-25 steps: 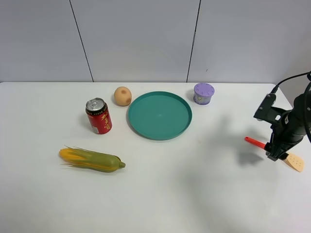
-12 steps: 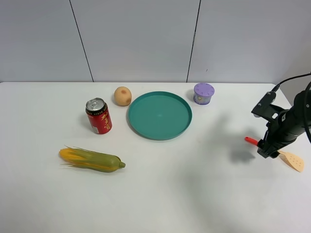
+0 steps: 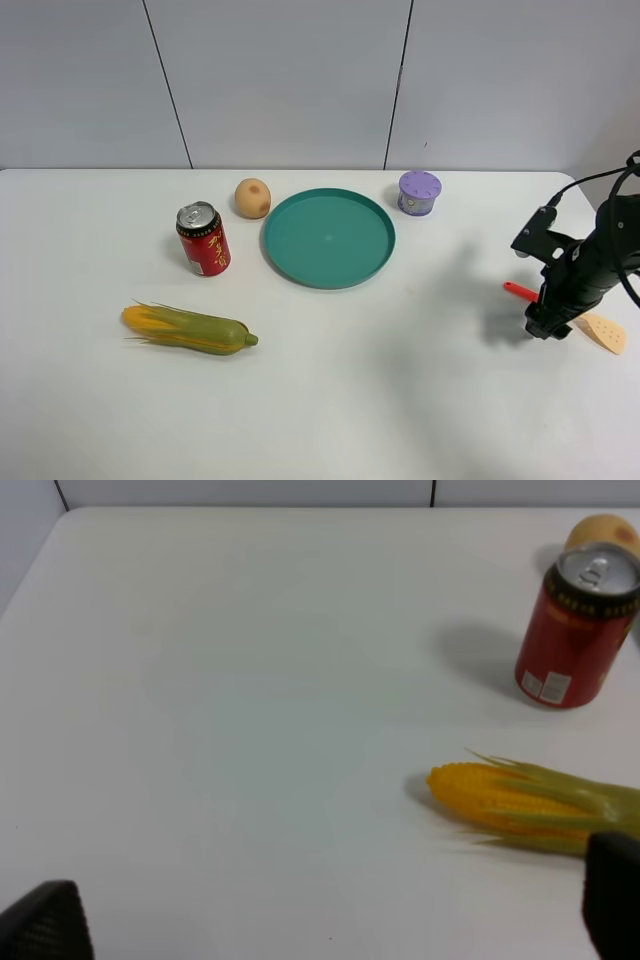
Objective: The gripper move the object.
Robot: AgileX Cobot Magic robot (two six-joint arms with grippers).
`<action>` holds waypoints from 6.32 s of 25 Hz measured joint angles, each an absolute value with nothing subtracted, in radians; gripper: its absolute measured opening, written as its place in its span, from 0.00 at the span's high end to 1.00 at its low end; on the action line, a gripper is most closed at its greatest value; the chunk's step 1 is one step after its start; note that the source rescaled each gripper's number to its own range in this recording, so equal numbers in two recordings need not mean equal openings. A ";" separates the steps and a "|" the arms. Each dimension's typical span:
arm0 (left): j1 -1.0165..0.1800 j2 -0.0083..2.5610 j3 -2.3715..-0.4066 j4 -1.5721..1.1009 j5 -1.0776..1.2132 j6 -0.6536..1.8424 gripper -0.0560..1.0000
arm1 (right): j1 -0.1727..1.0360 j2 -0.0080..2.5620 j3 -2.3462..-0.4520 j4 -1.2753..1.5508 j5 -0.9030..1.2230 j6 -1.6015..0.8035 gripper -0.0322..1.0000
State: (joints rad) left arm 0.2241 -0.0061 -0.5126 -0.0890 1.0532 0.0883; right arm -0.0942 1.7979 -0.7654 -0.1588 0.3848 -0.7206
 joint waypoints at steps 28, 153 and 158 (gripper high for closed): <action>0.224 -0.006 -0.513 -0.089 1.053 0.088 0.00 | -0.173 1.848 -0.777 -0.080 0.329 -0.605 0.34; 0.224 -0.006 -0.513 -0.089 1.053 0.088 0.00 | 0.571 2.262 -2.062 0.059 1.194 -0.135 0.00; 0.224 -0.006 -0.513 -0.089 1.053 0.088 0.00 | 0.571 2.138 -2.062 0.085 1.209 -0.125 0.00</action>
